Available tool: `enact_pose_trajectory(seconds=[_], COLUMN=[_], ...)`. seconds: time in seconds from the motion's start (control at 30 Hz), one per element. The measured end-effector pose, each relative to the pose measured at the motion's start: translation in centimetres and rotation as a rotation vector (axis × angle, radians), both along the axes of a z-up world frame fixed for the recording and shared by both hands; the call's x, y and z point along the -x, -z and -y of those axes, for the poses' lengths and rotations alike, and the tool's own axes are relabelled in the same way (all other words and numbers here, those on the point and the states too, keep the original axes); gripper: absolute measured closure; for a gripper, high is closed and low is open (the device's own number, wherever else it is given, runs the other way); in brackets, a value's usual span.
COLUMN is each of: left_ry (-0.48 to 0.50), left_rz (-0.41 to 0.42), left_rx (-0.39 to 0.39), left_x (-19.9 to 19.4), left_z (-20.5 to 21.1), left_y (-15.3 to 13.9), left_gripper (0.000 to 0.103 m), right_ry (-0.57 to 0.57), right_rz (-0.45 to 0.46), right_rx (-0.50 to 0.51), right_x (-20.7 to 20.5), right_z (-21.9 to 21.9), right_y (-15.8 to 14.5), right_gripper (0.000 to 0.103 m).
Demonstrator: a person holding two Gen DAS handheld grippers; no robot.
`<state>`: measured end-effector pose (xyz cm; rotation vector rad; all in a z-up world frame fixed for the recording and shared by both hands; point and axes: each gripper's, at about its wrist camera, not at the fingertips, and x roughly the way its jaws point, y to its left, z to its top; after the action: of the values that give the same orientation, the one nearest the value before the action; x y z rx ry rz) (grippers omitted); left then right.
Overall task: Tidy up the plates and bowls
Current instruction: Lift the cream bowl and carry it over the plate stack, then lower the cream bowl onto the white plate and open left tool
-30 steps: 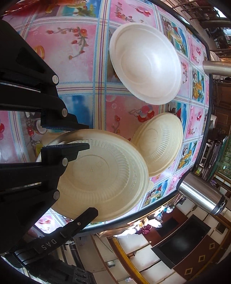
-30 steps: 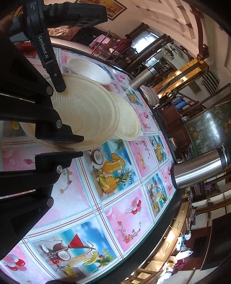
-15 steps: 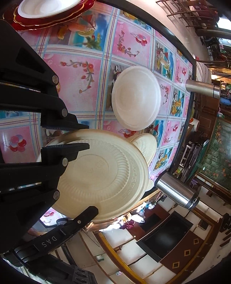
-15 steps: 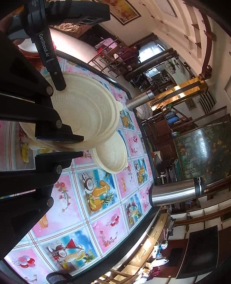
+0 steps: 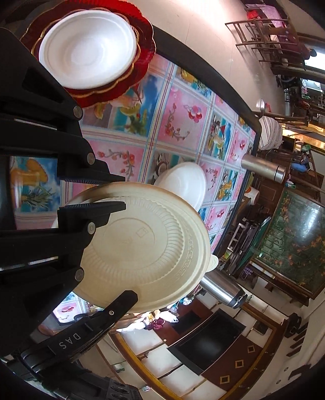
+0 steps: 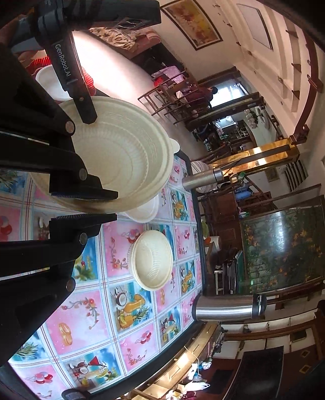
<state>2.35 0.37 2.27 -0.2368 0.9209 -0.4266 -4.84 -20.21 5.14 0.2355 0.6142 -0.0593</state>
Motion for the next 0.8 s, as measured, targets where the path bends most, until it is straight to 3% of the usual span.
enact_pose_trajectory(seconds=[0.33,0.8], left_ry=[-0.167,-0.301], left_rz=[0.065,0.155], left_rx=[-0.03,-0.086], left_x=[1.8,2.9], left_z=[-8.4,-13.5], left_y=[-0.2,-0.5], left_gripper=[0.092,0.092], right_ry=[-0.153,-0.274], right_rz=[0.001,-0.033], right_rx=[0.037,0.079], right_x=[-1.2,-2.9], right_z=[-9.1,-16.9], right_y=[-0.3,1.0], right_gripper=[0.093,0.091])
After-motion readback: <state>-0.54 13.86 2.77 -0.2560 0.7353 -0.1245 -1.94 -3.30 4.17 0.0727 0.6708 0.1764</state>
